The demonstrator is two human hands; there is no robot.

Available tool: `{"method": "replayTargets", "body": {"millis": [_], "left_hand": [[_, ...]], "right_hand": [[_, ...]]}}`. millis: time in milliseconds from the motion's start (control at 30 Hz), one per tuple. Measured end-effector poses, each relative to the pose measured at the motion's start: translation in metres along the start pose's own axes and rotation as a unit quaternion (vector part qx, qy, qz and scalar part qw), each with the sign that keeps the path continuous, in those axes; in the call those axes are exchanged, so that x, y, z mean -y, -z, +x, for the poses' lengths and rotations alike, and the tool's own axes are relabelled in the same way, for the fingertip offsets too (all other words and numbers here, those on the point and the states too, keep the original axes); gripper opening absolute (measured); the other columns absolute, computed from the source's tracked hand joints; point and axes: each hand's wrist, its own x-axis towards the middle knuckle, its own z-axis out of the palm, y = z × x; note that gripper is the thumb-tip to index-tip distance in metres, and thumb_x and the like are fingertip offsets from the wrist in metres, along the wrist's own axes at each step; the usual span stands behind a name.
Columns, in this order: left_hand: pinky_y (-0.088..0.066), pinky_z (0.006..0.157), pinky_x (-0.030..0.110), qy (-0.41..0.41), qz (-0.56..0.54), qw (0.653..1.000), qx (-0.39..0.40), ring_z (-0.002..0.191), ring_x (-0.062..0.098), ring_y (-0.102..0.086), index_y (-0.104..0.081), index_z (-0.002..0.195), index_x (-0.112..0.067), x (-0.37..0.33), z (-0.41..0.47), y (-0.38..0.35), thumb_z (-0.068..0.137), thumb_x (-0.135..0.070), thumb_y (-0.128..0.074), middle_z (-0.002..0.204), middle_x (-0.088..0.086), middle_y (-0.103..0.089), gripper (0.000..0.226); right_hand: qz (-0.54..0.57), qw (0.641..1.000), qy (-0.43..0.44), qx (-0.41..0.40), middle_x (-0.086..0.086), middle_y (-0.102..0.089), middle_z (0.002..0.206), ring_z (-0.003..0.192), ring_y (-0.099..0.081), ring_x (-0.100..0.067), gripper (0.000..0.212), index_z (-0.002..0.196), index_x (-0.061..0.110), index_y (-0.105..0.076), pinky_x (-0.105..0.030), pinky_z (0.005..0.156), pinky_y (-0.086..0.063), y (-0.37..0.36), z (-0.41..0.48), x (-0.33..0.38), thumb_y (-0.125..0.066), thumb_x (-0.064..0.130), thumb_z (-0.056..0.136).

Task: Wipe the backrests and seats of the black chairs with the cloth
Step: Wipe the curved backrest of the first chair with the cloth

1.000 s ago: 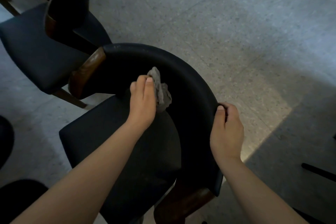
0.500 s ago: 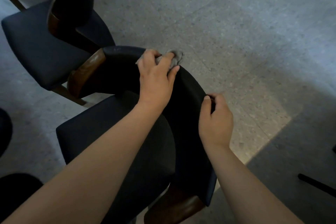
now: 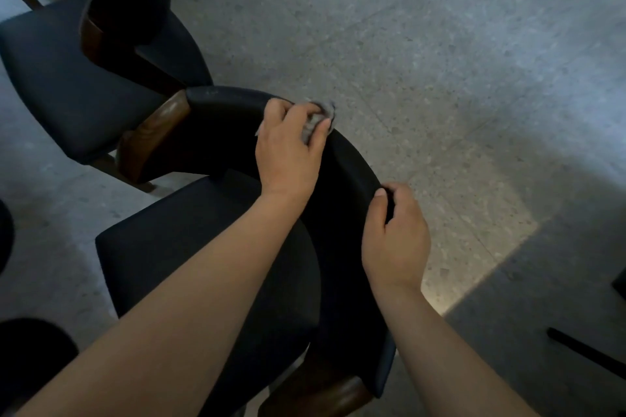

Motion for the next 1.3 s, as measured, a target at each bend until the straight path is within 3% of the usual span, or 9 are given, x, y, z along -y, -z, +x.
{"method": "replayTargets", "body": {"millis": [67,167,267,433,600,767,900,1200,1300], "left_hand": [[-0.047,0.082,0.023,0.04,-0.042,0.998,-0.034,0.092,0.014,-0.055,-0.063,0.105,-0.016,0.001,-0.005,-0.003,0.09,-0.031,-0.064,0.109,0.0,-0.049,0.021],[-0.036,0.075,0.001,0.117,-0.106,0.984,-0.078,0.083,-0.001,-0.05,-0.061,0.101,-0.013,0.007,-0.022,-0.006,0.092,-0.025,-0.063,0.105,-0.003,-0.047,0.016],[-0.033,0.072,-0.002,0.178,-0.12,0.974,-0.068,0.082,-0.013,-0.048,-0.059,0.099,-0.011,0.022,-0.037,-0.004,0.094,-0.023,-0.06,0.103,-0.003,-0.046,0.013],[-0.037,0.067,0.004,0.155,-0.106,0.981,-0.054,0.079,-0.003,-0.05,-0.058,0.1,-0.014,0.02,-0.036,-0.001,0.095,-0.041,-0.056,0.101,-0.004,-0.047,0.028],[-0.041,0.065,0.028,0.156,-0.043,0.985,-0.065,0.075,0.012,-0.05,-0.053,0.093,-0.013,0.023,-0.029,-0.02,0.098,-0.047,-0.044,0.097,-0.001,-0.047,0.036],[-0.032,0.064,0.026,0.15,-0.034,0.985,-0.076,0.074,0.011,-0.046,-0.053,0.088,-0.009,0.041,-0.034,-0.031,0.101,-0.039,-0.038,0.094,0.002,-0.047,0.035],[-0.033,0.065,0.027,0.146,-0.021,0.987,-0.055,0.076,0.012,-0.047,-0.057,0.094,-0.008,0.057,-0.041,-0.036,0.1,-0.042,-0.031,0.098,0.007,-0.053,0.043],[-0.033,0.069,0.025,0.179,-0.032,0.983,0.033,0.077,0.009,-0.048,-0.05,0.088,-0.018,0.098,-0.062,-0.045,0.105,-0.031,-0.033,0.096,0.002,-0.052,0.028],[-0.039,0.071,0.03,0.225,0.014,0.967,0.119,0.083,0.02,-0.057,-0.054,0.085,-0.018,0.129,-0.069,-0.049,0.105,-0.037,-0.031,0.094,0.007,-0.058,0.036]], "right_hand": [[-0.005,1.0,0.001,-0.001,0.01,-0.058,0.083,0.072,-0.053,-0.005,0.021,0.101,0.018,-0.06,-0.02,0.063,-0.037,0.0,0.0,0.0,-0.042,0.028,0.099],[-0.009,1.0,-0.002,-0.006,0.012,-0.056,0.082,0.071,-0.051,-0.003,0.019,0.1,0.018,-0.06,-0.012,0.062,-0.033,0.0,0.0,-0.001,-0.044,0.027,0.099],[-0.012,1.0,-0.004,-0.006,0.011,-0.058,0.082,0.07,-0.053,-0.004,0.02,0.1,0.019,-0.06,-0.019,0.063,-0.036,-0.001,0.0,-0.001,-0.043,0.029,0.099],[-0.02,1.0,0.001,-0.01,0.011,-0.056,0.08,0.067,-0.05,-0.002,0.019,0.098,0.019,-0.059,-0.014,0.06,-0.033,-0.001,-0.001,-0.001,-0.043,0.028,0.099],[-0.021,1.0,0.003,-0.012,0.011,-0.057,0.082,0.069,-0.051,-0.002,0.02,0.1,0.019,-0.06,-0.013,0.061,-0.034,-0.001,-0.002,0.0,-0.042,0.028,0.1],[-0.025,1.0,0.007,-0.015,0.01,-0.06,0.086,0.072,-0.053,-0.003,0.022,0.105,0.017,-0.061,-0.008,0.063,-0.032,-0.002,-0.002,-0.002,-0.042,0.028,0.101],[-0.031,0.999,0.01,-0.017,0.01,-0.059,0.085,0.07,-0.051,-0.001,0.023,0.106,0.017,-0.061,-0.009,0.062,-0.032,-0.002,-0.002,-0.002,-0.042,0.029,0.101],[-0.032,0.999,0.017,-0.019,0.009,-0.059,0.082,0.068,-0.053,-0.003,0.023,0.106,0.018,-0.059,-0.015,0.06,-0.034,-0.002,-0.002,-0.002,-0.04,0.03,0.101],[-0.032,0.999,0.014,-0.021,0.009,-0.06,0.084,0.07,-0.054,-0.005,0.023,0.107,0.018,-0.06,-0.015,0.06,-0.034,-0.001,-0.003,-0.002,-0.04,0.03,0.101]]}}
